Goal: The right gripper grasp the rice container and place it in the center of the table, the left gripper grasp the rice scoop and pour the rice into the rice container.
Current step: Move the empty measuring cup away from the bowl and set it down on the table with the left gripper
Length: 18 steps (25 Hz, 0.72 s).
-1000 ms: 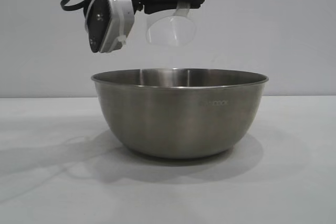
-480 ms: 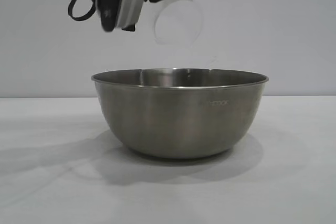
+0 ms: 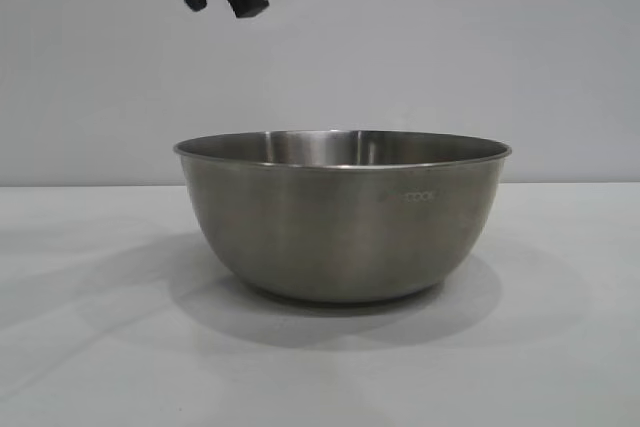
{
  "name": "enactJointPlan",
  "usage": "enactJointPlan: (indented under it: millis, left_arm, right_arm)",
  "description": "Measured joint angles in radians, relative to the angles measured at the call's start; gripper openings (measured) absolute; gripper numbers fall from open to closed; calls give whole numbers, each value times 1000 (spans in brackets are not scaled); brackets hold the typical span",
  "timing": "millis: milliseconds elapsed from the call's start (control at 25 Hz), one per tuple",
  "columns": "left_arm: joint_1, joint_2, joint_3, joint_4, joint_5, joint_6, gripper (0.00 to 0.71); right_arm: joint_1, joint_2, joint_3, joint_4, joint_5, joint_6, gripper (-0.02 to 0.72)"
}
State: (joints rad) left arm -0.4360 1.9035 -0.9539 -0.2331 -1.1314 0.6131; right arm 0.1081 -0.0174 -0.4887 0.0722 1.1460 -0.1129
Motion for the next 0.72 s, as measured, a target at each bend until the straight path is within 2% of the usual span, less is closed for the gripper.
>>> enactJointPlan:
  millis: [240,440,560,720]
  left_arm:
    - [90,0,53,-61,85,-243,0]
    - [170,0,145,14,87,-423,0]
    - [186,0,203,67,78,-465,0]
    - [186,43,257,125,1,-482,0]
  right_arm:
    - [0,0,0,0,0,0,571]
    - [0,0,0,0,0,0,571]
    - [0,0,0,0,0,0,571]
    - [0,0,0,0,0,0,571]
